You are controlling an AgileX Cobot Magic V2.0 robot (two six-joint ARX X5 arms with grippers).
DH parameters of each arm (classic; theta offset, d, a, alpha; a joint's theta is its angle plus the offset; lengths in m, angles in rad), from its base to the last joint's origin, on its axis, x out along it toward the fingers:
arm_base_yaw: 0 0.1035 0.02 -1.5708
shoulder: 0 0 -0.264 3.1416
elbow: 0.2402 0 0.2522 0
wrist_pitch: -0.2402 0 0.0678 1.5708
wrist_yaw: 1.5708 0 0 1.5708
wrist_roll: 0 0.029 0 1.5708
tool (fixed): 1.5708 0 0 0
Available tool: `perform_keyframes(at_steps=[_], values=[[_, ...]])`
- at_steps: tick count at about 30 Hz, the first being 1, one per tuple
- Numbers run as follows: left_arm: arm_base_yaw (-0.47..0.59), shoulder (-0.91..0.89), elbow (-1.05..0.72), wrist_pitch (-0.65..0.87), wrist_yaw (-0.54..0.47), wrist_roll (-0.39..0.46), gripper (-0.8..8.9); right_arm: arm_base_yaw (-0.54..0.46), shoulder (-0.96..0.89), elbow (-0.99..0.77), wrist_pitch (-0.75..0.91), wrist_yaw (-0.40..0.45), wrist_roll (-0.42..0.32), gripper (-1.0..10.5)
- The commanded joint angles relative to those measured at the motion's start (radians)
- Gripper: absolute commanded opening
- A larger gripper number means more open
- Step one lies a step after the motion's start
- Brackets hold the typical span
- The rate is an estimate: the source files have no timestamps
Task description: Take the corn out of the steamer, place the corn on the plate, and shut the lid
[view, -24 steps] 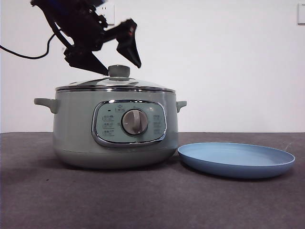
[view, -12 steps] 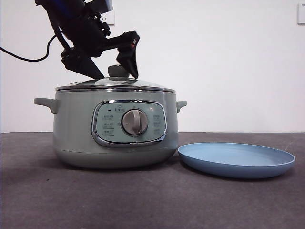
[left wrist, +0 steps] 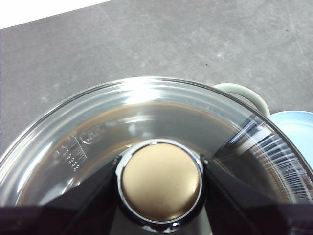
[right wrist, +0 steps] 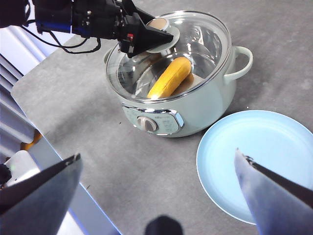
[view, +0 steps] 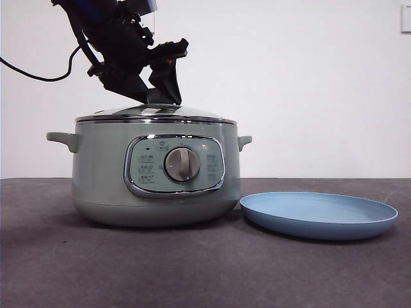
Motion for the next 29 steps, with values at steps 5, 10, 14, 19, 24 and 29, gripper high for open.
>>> perform_keyframes(at_steps=[5, 10, 14, 19, 24, 29], values=[[-0.001, 0.002, -0.002, 0.023, 0.044, -0.007, -0.08, 0.002, 0.001, 0.004, 0.005, 0.000, 0.003, 5.4], [-0.001, -0.030, -0.001, 0.026, 0.044, -0.006, -0.08, 0.002, 0.001, 0.004, 0.005, 0.000, 0.004, 5.4], [-0.001, -0.081, -0.001, 0.027, 0.044, -0.006, -0.08, 0.002, 0.001, 0.004, 0.005, 0.000, 0.004, 5.4], [-0.001, -0.174, -0.001, 0.018, 0.045, -0.006, -0.08, 0.002, 0.003, 0.004, 0.005, 0.000, 0.004, 5.4], [-0.002, -0.322, -0.001, -0.056, 0.068, -0.003, -0.08, 0.002, 0.010, 0.004, 0.026, 0.004, 0.042, 5.4], [-0.001, -0.498, -0.001, -0.194, 0.064, 0.005, -0.08, 0.009, 0.039, 0.004, 0.129, 0.004, 0.125, 5.4]])
